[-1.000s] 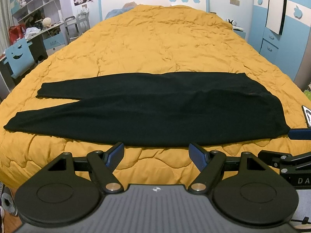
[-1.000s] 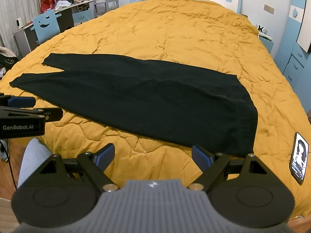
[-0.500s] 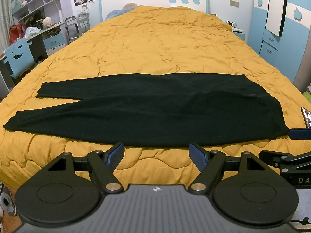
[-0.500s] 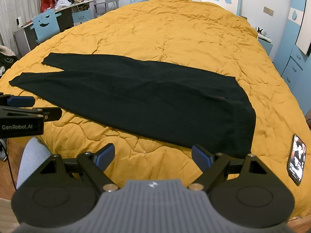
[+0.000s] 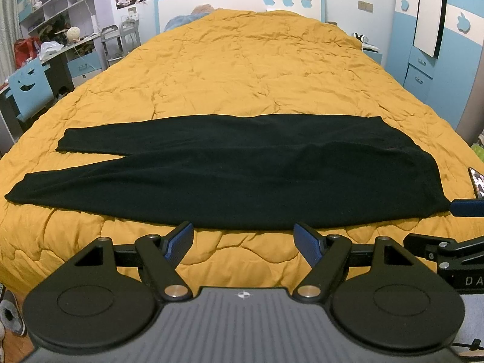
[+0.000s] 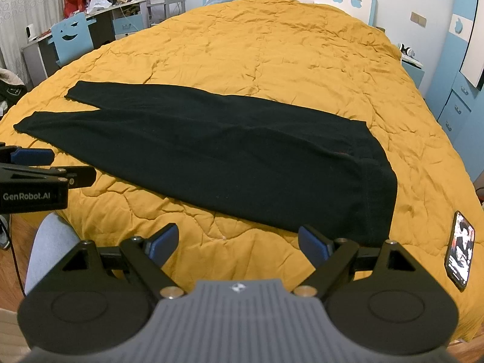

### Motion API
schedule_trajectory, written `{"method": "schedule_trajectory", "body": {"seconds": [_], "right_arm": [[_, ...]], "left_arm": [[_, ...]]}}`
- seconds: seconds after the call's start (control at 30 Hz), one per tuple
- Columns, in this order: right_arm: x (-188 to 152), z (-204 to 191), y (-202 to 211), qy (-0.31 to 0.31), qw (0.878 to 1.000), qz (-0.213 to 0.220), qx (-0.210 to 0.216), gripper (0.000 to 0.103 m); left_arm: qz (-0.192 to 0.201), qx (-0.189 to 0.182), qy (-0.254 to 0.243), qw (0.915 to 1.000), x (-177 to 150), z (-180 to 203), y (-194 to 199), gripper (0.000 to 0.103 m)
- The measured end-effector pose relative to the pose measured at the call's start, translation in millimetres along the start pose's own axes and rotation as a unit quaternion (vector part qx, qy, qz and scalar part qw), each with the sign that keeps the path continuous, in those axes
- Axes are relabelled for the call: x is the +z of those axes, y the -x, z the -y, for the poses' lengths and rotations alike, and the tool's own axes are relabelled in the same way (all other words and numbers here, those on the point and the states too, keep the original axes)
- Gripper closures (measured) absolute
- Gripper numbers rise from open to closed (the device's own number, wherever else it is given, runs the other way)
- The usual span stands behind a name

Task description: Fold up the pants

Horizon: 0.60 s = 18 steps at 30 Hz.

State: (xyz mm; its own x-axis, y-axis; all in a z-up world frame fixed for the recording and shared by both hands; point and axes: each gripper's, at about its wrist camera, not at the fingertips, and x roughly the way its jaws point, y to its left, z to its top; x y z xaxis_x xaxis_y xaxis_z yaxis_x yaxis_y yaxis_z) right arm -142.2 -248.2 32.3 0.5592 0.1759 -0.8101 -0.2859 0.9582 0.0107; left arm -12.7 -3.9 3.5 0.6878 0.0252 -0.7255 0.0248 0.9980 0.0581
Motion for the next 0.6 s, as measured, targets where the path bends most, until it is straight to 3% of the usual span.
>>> {"method": "schedule_trajectory", "body": {"seconds": [0.37,0.53,0.6], "right_arm": [[4.4,10.9,-11.9,-0.012,1.000,0.003,0.006,0.021],[9.3,34.4,-30.6,-0.024,0.999,0.022,0.033,0.021],[11.0,44.1,-39.3,-0.019,0.999,0.028,0.037,0.021]], "left_arm": [[0.008,0.003,-0.003,1.0000,2.2,-2.8,-2.4,0.015],[0.029,0.016,-0.035,0.9988,10.5,-25.3,-15.2,0.025],[0.038,0.017,-0.053,0.9977,13.0,-39.3,-22.5,0.034]]}}
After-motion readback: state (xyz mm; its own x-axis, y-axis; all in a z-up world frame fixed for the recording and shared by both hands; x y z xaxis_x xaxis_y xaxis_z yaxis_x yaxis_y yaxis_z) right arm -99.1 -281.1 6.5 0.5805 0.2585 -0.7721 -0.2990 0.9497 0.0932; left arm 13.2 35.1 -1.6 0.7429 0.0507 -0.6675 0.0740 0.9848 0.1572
